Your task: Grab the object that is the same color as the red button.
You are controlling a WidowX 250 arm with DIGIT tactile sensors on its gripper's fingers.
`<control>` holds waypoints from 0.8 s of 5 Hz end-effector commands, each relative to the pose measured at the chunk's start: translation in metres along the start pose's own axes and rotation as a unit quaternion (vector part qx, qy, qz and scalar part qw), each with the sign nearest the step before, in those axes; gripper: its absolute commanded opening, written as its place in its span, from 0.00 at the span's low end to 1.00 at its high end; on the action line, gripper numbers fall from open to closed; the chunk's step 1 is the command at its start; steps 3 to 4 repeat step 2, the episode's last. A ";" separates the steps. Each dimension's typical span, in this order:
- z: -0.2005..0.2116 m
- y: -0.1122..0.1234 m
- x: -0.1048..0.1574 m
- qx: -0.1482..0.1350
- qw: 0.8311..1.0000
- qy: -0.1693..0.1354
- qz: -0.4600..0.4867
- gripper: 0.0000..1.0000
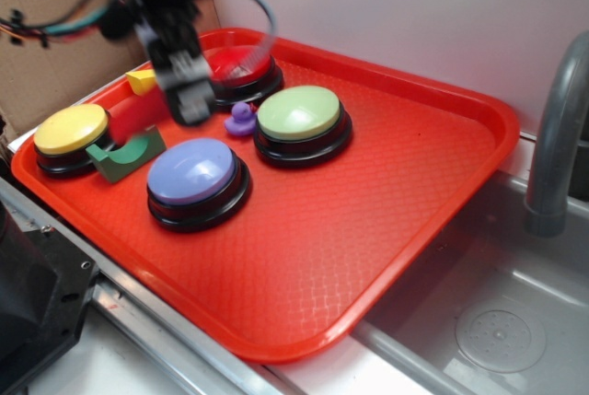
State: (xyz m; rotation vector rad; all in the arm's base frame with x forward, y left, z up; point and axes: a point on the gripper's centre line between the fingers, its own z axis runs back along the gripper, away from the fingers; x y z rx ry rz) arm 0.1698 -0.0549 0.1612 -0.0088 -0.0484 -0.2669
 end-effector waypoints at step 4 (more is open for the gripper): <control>0.052 0.043 -0.022 0.049 0.987 -0.019 0.152 0.00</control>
